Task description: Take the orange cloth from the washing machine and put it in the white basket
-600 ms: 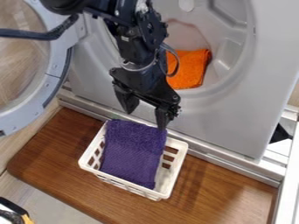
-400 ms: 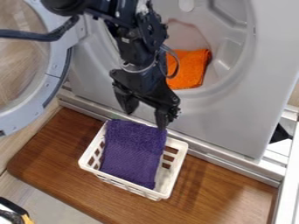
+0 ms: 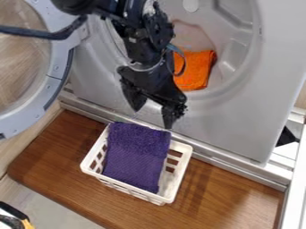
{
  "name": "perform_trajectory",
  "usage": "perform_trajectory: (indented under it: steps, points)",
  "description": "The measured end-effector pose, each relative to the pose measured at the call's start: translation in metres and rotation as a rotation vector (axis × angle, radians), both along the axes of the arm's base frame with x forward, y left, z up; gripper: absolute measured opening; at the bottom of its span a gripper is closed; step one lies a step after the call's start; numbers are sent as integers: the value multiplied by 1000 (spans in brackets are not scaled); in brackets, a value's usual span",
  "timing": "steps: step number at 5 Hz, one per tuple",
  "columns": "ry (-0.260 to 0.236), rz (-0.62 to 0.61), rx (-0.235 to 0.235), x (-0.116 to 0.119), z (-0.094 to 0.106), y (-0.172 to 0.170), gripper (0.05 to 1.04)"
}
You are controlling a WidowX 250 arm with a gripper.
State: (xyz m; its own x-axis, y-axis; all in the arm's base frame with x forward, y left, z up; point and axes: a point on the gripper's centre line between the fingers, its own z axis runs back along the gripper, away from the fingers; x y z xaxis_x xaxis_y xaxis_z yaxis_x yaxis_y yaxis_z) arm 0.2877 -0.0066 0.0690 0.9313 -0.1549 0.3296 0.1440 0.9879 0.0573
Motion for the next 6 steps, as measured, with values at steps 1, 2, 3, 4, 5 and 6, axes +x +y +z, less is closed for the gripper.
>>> perform_trajectory:
  steps: [1, 2, 3, 4, 5, 6]
  points:
    - [-51, 1, 10, 17, -1, 1, 999]
    - [-72, 7, 12, 40, -4, 7, 999]
    - [-114, 29, 21, 64, 1, 13, 999]
    - [-129, 40, 39, 85, -4, 17, 999]
    - [-133, 44, 49, 98, -11, 18, 999]
    - [-119, 57, 62, 107, -21, 21, 999]
